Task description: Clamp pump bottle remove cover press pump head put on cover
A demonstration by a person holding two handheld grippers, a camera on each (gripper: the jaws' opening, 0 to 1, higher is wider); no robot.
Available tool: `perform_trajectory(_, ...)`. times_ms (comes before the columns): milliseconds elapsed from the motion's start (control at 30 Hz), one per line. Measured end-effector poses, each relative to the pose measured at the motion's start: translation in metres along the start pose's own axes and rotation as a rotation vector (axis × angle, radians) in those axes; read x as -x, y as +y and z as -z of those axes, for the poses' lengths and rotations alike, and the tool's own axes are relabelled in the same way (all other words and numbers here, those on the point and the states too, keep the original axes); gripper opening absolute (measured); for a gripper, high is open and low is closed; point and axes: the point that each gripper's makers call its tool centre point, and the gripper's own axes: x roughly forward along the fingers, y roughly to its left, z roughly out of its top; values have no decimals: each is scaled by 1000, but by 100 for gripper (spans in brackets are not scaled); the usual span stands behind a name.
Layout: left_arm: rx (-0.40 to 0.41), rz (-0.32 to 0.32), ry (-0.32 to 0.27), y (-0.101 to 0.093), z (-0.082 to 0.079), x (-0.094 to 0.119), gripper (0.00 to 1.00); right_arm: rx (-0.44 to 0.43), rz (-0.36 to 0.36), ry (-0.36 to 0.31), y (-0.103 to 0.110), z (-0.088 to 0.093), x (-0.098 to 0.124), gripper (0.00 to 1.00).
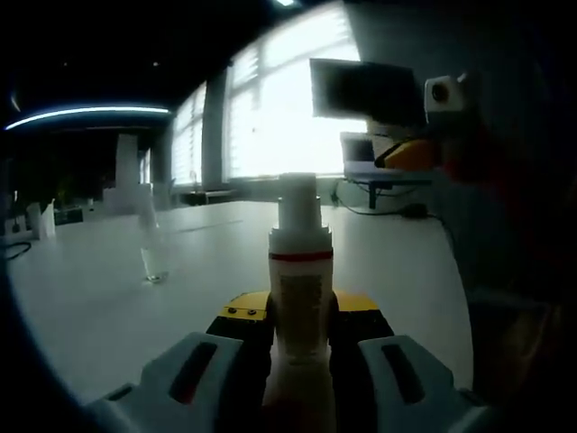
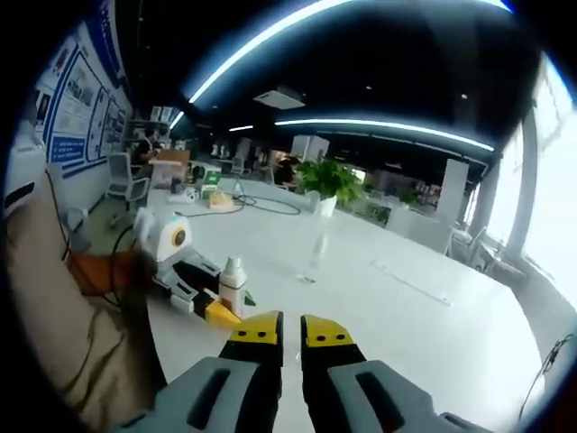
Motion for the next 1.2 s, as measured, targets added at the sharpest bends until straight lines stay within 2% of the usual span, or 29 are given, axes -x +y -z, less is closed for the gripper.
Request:
perform_trajectory(267,-8,3,8,1,2,0,15,-35,20,-39,-2,7,1,4)
perform_trajectory(467,-8,8,7,0,1,1,14,-11,15,-49,2,18,-2,4)
perform_trajectory(733,6,11,9,0,2,1,14,-39,28,-78,0,29,-3,5)
perform_trajectory(1067,8,8,9,0,2,1,14,-72,29,-144,3,34,-1,5)
perform_trajectory(1200,7,8,9,0,2,1,14,-91,28,-160,2,42,-3,5)
